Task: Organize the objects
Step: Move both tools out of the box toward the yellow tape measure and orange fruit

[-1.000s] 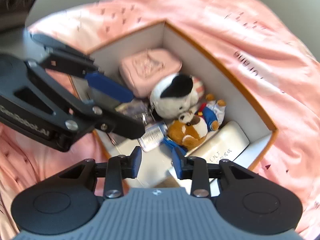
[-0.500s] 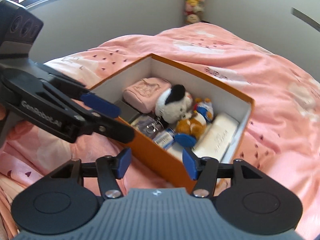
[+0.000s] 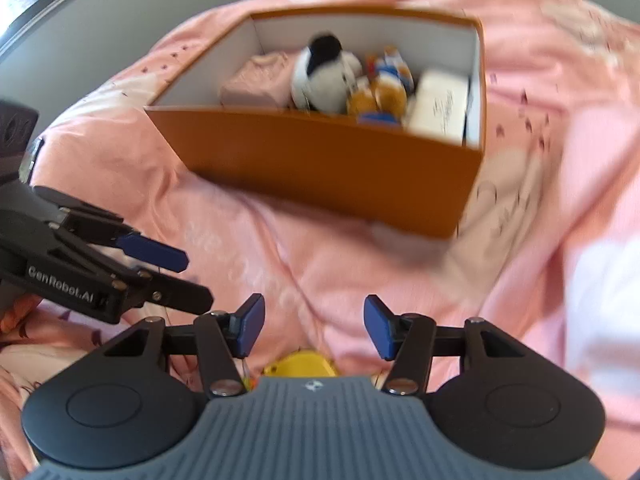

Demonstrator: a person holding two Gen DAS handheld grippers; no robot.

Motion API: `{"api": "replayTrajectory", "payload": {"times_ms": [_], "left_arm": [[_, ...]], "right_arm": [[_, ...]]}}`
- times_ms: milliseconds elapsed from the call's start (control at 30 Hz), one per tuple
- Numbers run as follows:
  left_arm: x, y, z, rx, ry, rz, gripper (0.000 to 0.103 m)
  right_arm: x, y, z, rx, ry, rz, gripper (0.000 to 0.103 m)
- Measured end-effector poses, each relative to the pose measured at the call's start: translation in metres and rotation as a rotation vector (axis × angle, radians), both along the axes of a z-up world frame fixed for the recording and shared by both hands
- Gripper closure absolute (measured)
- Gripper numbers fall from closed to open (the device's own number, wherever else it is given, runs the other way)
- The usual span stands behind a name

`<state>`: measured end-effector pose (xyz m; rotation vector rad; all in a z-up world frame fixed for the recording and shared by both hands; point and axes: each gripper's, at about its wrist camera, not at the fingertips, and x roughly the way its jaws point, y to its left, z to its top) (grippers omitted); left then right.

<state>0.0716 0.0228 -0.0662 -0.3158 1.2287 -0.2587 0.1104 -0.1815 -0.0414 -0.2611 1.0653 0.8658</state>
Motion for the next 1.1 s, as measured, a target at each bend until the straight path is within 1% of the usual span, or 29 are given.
{"api": "replayTrajectory", "payload": {"times_ms": [200, 467, 667, 733, 767, 867, 933, 1033, 1067, 1100], "left_arm": [[-0.014, -0.01, -0.011, 0.028, 0.08, -0.047, 0.035], [-0.023, -0.015, -0.011, 0.041, 0.124, -0.089, 0.035], [-0.021, -0.016, -0.013, 0.058, 0.133, -0.111, 0.036], [-0.02, -0.016, -0.013, 0.06, 0.135, -0.112, 0.036], [-0.018, -0.017, -0.014, 0.061, 0.135, -0.113, 0.036], [-0.017, -0.018, -0.015, 0.066, 0.136, -0.115, 0.036], [-0.018, -0.018, -0.015, 0.07, 0.136, -0.117, 0.036], [-0.019, -0.018, -0.014, 0.068, 0.136, -0.117, 0.036], [-0.019, -0.018, -0.014, 0.068, 0.136, -0.116, 0.036], [-0.019, -0.019, -0.015, 0.067, 0.135, -0.116, 0.036]], "right_arm": [[-0.007, -0.004, -0.02, -0.026, 0.104, -0.032, 0.045], [-0.017, 0.002, -0.044, -0.104, 0.188, -0.011, 0.044], [-0.017, 0.0, -0.052, -0.097, 0.218, -0.012, 0.043], [-0.015, 0.001, -0.056, -0.09, 0.228, -0.018, 0.037], [-0.014, 0.001, -0.058, -0.09, 0.228, -0.021, 0.036], [-0.012, 0.004, -0.064, -0.086, 0.242, -0.018, 0.029], [-0.01, 0.005, -0.069, -0.089, 0.257, -0.017, 0.03], [-0.009, 0.005, -0.072, -0.085, 0.283, -0.02, 0.027], [-0.01, 0.006, -0.072, -0.084, 0.283, -0.015, 0.029], [-0.011, 0.006, -0.071, -0.079, 0.283, -0.011, 0.039]]}}
